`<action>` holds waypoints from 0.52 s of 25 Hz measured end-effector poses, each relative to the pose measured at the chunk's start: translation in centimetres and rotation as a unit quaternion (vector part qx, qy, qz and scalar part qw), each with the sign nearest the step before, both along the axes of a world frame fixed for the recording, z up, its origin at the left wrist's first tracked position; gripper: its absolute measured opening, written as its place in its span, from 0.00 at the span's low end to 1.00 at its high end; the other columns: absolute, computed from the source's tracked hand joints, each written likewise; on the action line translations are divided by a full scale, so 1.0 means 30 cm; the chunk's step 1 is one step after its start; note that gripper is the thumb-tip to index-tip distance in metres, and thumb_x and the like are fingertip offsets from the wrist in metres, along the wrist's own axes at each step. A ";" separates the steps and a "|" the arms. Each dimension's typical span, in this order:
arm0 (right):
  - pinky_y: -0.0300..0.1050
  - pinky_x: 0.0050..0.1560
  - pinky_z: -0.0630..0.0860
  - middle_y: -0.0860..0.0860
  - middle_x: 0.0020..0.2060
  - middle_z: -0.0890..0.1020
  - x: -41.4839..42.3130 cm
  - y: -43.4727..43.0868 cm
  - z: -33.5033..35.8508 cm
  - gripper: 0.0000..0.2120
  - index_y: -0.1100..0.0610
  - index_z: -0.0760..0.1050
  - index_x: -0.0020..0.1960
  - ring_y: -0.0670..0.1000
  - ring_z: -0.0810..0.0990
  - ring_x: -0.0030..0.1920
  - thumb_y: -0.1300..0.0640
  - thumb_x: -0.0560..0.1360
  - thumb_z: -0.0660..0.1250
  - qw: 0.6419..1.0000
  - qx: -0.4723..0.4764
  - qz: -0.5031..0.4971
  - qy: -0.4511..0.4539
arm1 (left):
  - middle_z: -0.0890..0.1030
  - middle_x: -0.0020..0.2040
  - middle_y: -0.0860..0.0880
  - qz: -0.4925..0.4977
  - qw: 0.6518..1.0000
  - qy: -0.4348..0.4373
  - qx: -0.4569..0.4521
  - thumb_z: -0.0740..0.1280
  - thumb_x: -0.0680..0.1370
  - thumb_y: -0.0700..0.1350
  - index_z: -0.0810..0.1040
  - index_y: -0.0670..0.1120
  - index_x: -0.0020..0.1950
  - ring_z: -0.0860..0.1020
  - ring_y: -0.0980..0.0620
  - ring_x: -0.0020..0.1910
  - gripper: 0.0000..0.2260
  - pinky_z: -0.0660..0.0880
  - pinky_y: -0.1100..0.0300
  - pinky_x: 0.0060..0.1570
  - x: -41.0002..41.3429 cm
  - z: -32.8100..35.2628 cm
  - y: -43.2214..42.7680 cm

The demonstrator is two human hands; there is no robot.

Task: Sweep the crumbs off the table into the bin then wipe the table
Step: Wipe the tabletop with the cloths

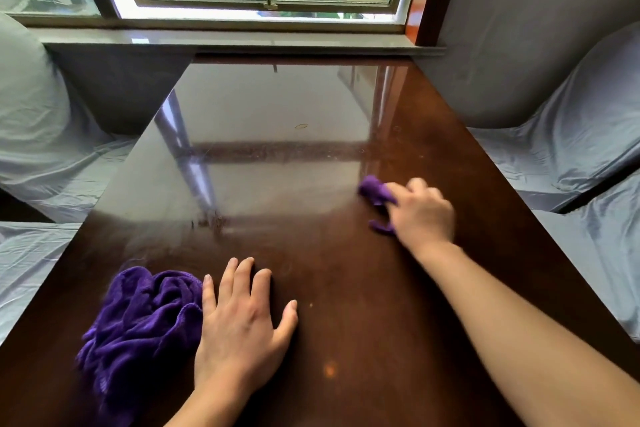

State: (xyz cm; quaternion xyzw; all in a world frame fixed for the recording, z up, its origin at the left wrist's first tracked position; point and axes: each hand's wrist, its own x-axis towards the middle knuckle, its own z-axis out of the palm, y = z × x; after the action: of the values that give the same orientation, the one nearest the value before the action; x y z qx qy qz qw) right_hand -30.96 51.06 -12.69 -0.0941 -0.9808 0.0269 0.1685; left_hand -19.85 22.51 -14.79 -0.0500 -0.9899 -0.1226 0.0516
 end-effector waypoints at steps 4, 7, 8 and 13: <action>0.52 0.37 0.74 0.57 0.45 0.76 0.281 0.201 -0.031 0.14 0.50 0.80 0.59 0.64 0.75 0.39 0.52 0.74 0.71 0.996 0.005 -0.081 0.031 | 0.67 0.72 0.45 -0.002 1.000 0.002 -0.002 0.52 0.72 0.65 0.69 0.51 0.61 0.57 0.45 0.76 0.25 0.51 0.39 0.75 -0.005 -0.006 -0.003; 0.52 0.37 0.75 0.57 0.44 0.78 0.462 0.105 -0.024 0.15 0.50 0.81 0.58 0.63 0.75 0.38 0.54 0.72 0.73 0.996 -0.014 -0.084 0.019 | 0.67 0.72 0.44 -0.004 1.000 0.001 -0.008 0.54 0.73 0.64 0.69 0.50 0.59 0.58 0.43 0.76 0.23 0.52 0.37 0.75 0.001 -0.011 0.002; 0.52 0.37 0.75 0.56 0.44 0.78 0.518 0.033 -0.017 0.14 0.49 0.81 0.58 0.62 0.76 0.38 0.52 0.72 0.73 0.997 -0.021 -0.067 0.025 | 0.67 0.71 0.44 -0.005 1.000 0.004 -0.007 0.55 0.74 0.64 0.69 0.49 0.59 0.58 0.43 0.75 0.22 0.52 0.37 0.74 0.004 -0.009 0.005; 0.51 0.34 0.71 0.51 0.43 0.78 0.863 -0.438 -0.064 0.19 0.44 0.75 0.62 0.57 0.73 0.37 0.47 0.71 0.68 0.982 -0.064 0.176 0.008 | 0.72 0.67 0.40 -0.018 0.999 0.021 -0.020 0.59 0.76 0.57 0.73 0.46 0.58 0.66 0.40 0.70 0.19 0.59 0.36 0.71 0.031 0.005 0.001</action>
State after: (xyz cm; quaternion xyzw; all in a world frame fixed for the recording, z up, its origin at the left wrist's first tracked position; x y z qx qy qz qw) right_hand -5.07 37.90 -14.62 0.0700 -0.9768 0.1202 0.1628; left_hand -18.91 22.53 -14.63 -0.0714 -0.9897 -0.1030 0.0694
